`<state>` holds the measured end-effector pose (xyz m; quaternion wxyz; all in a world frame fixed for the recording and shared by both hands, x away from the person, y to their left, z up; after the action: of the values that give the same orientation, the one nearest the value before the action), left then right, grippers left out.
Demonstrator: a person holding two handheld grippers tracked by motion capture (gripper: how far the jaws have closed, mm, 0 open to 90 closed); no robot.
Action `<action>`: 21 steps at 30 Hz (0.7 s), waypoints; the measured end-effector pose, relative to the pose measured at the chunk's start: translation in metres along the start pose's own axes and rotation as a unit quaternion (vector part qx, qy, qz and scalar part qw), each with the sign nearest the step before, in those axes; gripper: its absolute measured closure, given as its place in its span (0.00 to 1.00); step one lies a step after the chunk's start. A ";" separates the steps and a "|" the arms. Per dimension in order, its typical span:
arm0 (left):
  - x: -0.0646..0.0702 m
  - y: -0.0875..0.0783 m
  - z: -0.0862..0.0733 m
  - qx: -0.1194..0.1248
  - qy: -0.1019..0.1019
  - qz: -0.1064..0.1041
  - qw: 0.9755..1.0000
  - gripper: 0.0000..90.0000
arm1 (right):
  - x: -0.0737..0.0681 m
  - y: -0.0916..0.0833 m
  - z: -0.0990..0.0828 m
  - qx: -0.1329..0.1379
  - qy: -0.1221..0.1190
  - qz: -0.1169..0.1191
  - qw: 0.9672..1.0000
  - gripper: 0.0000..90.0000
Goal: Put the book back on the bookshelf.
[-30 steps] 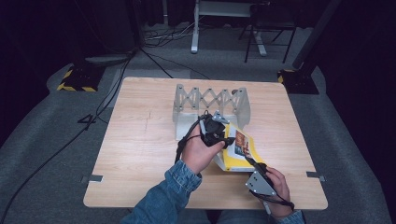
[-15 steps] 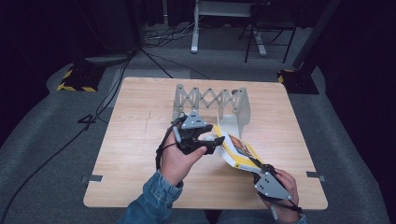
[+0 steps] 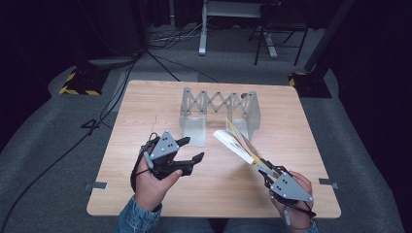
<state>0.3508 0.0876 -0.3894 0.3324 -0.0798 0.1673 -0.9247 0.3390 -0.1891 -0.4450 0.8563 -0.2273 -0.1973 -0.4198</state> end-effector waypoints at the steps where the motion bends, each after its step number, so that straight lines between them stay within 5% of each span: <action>1: -0.002 -0.002 -0.003 -0.005 0.002 0.002 1.000 0.37 | 0.001 0.002 0.001 0.000 0.004 -0.001 1.000 0.85; 14: -0.044 -0.029 -0.042 -0.041 -0.001 0.040 0.998 0.32 | 0.023 0.015 0.009 0.015 0.064 -0.015 0.998 0.85; 21: -0.063 -0.041 -0.075 -0.086 -0.034 0.057 0.994 0.27 | 0.030 0.028 0.013 0.024 0.099 -0.021 0.995 0.85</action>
<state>0.3554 0.1767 -0.4462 0.3821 -0.1296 0.2396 -0.8830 0.3771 -0.1860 -0.4246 0.8677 -0.1599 -0.1264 -0.4533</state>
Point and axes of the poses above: each handheld gripper's, and its own axes: y roughly forward along the jaws, z roughly out of its top, x roughly to its right, the point moved 7 cm from there along y, roughly forward along the jaws, and after that the axes turned 3 degrees about x, right-handed, at the moved point
